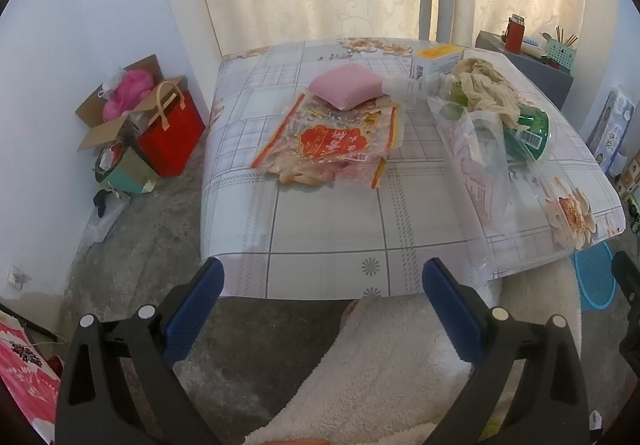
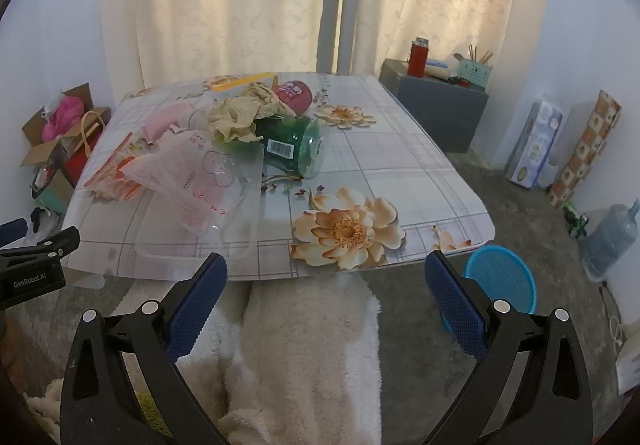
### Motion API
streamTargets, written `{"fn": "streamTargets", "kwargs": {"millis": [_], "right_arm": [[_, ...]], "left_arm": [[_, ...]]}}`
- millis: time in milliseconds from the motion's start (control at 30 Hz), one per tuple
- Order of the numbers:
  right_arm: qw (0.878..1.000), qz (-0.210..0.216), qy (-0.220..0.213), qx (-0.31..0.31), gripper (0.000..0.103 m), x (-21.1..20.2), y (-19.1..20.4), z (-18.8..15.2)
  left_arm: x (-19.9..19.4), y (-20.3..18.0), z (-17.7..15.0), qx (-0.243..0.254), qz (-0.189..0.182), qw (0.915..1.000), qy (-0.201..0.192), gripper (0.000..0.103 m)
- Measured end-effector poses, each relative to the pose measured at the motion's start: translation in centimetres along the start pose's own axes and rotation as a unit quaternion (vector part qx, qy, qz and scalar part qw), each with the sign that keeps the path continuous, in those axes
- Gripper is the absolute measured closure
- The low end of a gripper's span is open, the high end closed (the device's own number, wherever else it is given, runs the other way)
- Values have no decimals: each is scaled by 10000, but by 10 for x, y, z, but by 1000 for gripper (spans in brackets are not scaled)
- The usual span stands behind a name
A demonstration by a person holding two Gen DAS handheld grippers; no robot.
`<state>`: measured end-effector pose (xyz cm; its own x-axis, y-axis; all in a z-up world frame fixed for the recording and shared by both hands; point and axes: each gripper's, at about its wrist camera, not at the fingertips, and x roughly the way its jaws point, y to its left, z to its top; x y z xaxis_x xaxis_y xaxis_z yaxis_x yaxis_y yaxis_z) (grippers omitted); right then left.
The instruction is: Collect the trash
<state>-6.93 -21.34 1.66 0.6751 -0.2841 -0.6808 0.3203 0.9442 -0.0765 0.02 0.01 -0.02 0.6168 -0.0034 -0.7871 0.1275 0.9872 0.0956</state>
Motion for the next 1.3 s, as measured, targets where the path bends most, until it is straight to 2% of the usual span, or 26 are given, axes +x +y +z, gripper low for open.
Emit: {"fn": "streamTargets", "kwargs": {"millis": [1300], "right_arm": [[10000, 17, 32, 12, 8, 1, -2, 0]], "left_arm": [[0, 1, -3, 8, -9, 10000, -24, 6]]}}
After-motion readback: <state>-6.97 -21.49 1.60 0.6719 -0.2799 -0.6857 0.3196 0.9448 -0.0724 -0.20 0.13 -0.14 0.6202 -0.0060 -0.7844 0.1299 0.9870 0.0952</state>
